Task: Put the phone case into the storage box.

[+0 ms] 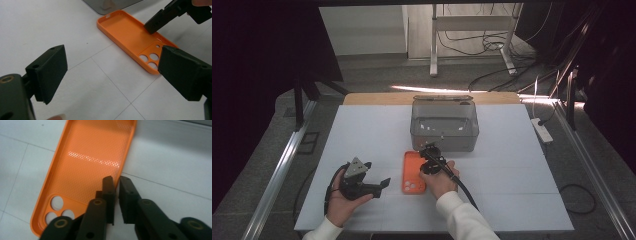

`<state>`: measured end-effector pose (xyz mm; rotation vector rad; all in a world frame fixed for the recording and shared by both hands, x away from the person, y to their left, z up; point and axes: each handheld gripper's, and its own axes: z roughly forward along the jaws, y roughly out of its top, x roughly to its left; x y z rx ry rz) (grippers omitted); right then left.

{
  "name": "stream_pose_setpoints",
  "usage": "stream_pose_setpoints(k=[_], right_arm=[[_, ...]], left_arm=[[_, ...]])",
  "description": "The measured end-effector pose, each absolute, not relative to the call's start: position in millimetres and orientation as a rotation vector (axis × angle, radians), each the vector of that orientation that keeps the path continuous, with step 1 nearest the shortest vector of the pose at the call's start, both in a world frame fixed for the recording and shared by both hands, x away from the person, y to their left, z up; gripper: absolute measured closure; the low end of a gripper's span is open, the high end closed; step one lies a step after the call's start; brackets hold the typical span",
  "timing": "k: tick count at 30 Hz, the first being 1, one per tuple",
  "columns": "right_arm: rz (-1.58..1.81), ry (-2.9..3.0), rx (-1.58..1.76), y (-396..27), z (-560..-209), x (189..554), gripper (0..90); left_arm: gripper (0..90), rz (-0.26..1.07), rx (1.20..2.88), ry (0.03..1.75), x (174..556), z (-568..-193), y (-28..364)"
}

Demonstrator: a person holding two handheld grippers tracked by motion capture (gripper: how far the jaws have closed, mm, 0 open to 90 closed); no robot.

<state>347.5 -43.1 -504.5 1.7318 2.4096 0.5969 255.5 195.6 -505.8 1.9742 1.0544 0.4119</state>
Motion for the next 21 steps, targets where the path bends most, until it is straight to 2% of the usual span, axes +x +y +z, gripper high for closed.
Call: stream_pose_setpoints(k=[16,21], right_arm=[[0.566,2.387,1.744,-36.5,-503.2,345.9,89.0],[0.638,2.403,1.746,-40.5,-493.0,344.3,89.2]], left_arm=[[9.6,0.416,1.973,1.055,256.0,-506.3,196.7],[9.7,0.414,1.969,1.059,256.3,-506.5,198.4]])
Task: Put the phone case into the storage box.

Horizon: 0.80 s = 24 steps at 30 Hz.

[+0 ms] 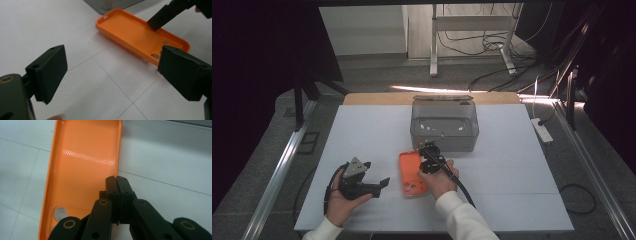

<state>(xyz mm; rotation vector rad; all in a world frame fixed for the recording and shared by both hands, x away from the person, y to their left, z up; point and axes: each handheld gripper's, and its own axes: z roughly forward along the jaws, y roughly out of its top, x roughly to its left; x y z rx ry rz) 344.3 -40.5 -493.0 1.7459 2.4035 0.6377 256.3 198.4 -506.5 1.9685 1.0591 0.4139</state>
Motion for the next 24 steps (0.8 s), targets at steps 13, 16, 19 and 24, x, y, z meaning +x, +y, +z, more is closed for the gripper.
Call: stream_pose_setpoints(k=[13,16,19,24], right_arm=[[0.816,2.42,1.627,-54.7,-454.7,331.6,89.2],[0.841,2.436,1.592,-60.8,-451.5,331.1,89.3],[0.87,2.457,1.56,-67.8,-451.5,330.8,89.3],[0.923,2.498,1.5,-84.3,-451.7,330.2,89.5]], left_arm=[[9.6,0.415,1.964,1.056,256.1,-506.0,199.8],[9.6,0.411,1.963,1.057,255.8,-505.9,199.8],[9.6,0.413,1.959,1.059,254.9,-505.7,200.2],[9.8,0.431,1.948,1.069,253.8,-504.9,201.9]])
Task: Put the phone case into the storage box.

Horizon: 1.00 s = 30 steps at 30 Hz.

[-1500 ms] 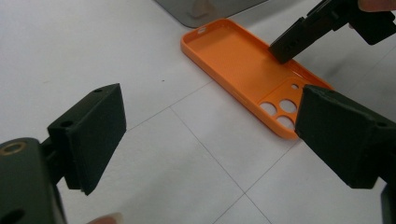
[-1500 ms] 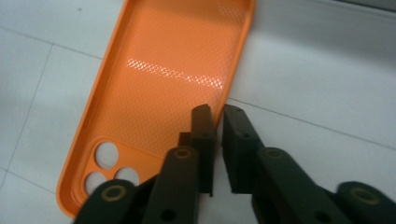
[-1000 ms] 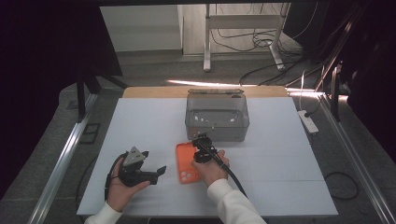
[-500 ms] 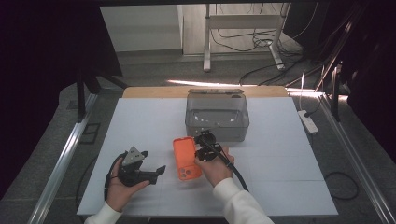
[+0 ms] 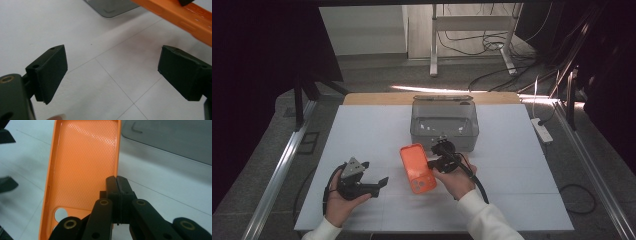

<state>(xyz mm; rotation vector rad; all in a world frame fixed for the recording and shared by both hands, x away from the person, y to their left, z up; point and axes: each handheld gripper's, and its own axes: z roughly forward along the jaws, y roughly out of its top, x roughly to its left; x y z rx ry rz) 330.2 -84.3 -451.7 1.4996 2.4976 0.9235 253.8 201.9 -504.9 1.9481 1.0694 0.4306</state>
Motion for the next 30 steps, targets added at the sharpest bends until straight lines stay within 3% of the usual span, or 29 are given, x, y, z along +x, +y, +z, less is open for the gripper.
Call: stream_pose_setpoints(k=[11,30], right_arm=[[1.064,2.593,1.302,-129.2,-442.7,325.3,89.5],[1.093,2.639,1.095,-187.6,-444.5,320.4,89.5]], left_arm=[[10.0,0.422,1.948,1.106,255.0,-505.0,201.0],[11.4,0.225,1.915,1.113,267.4,-483.7,186.6]])
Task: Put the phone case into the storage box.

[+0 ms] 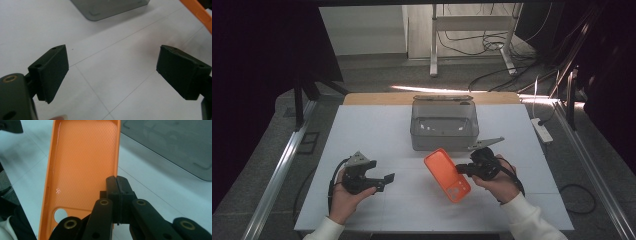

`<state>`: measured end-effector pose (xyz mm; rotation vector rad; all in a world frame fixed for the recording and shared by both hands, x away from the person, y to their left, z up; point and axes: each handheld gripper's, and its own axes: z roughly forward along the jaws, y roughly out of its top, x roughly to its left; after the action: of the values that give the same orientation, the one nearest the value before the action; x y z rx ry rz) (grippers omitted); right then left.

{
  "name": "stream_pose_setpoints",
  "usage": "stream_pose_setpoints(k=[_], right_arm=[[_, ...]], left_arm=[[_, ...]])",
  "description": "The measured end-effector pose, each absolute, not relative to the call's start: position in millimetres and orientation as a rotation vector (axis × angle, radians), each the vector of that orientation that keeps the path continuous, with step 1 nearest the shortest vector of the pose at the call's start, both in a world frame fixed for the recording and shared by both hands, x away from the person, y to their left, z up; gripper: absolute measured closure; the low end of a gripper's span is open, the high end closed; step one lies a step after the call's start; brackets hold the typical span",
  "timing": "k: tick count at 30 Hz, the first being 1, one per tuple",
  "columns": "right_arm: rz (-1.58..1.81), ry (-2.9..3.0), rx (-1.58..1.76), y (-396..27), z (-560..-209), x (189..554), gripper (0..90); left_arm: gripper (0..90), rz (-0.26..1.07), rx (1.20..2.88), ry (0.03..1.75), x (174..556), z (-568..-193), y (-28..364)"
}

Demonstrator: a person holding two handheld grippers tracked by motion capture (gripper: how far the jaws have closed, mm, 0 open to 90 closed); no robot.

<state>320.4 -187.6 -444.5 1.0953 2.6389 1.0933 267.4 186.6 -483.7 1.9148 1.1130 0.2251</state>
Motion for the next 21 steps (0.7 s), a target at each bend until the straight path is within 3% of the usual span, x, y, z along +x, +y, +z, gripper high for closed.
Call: stream_pose_setpoints(k=[21], right_arm=[[1.022,2.663,0.862,-186.0,-447.6,314.7,89.4]], left_arm=[[11.2,0.196,1.965,0.951,286.4,-445.9,137.4]])
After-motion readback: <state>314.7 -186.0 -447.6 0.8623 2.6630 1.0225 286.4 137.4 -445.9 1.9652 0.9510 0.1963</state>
